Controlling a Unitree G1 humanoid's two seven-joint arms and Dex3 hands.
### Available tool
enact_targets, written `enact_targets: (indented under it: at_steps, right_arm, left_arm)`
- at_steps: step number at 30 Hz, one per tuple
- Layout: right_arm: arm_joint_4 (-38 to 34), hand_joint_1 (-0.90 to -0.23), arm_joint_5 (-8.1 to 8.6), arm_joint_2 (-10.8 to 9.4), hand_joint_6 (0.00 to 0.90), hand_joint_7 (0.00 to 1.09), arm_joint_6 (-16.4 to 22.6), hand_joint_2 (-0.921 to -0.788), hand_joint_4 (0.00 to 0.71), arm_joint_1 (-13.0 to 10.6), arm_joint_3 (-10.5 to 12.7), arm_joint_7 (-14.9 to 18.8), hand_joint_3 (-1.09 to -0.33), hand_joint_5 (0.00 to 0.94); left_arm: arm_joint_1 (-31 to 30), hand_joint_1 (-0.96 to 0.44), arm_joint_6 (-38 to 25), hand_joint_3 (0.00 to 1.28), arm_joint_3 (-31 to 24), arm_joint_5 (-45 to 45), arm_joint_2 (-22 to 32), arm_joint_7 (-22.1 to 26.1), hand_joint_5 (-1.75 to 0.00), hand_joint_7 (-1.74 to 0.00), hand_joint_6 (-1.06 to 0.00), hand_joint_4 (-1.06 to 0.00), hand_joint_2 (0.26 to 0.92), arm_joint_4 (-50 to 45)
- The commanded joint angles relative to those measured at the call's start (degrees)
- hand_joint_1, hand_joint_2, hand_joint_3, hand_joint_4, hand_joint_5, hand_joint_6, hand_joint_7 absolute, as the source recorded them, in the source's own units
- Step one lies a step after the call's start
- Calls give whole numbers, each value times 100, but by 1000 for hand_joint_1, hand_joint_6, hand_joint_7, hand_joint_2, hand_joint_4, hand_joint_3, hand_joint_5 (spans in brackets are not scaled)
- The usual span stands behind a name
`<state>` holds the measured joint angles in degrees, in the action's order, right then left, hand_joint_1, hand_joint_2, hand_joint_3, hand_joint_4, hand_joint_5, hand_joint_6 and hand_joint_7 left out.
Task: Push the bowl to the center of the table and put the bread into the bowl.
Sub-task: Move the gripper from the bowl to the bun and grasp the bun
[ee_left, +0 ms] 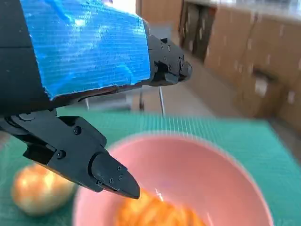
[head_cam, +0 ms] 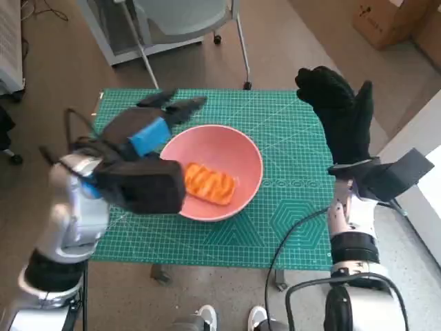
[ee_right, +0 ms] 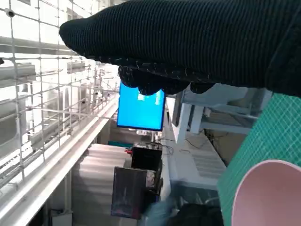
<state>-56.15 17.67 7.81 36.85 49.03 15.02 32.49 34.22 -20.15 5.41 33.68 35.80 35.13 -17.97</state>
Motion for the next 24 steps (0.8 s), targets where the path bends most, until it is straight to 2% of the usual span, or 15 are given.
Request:
enact_targets:
  at_steps: [1,7,12,18,24]
  right_arm:
    - [-159,-637,-54,16,351,1,-39,-921,184,27,-21,38,-759,1]
    - [-199,-646,-66,17,356,3,-35,-921,185,52,-34,28,-757,1]
    - [-220,-653,-69,16,365,7,-50,-921,188,70,-46,23,-757,2]
    - [-323,-651,-96,28,372,9,-52,-921,189,143,-57,4,-761,2]
    - [-409,-631,-89,22,367,5,-39,-921,188,205,-56,36,-773,1]
  left_arm:
    - [-259,-251,-221,2,-534,-111,273,63,-4,-10,-218,-22,730,-546]
    - [-659,-194,-210,1,-1025,-119,643,19,0,-5,-214,-6,730,-600]
    - [-918,-122,-341,1,-1223,-13,998,139,1,-1,-189,0,706,-601]
    - [-1047,-58,-613,1,-1223,-4,1241,305,1,-1,-157,1,700,-473]
    - [-1040,-18,-782,3,-951,128,1283,255,1,-1,-138,1,703,-135]
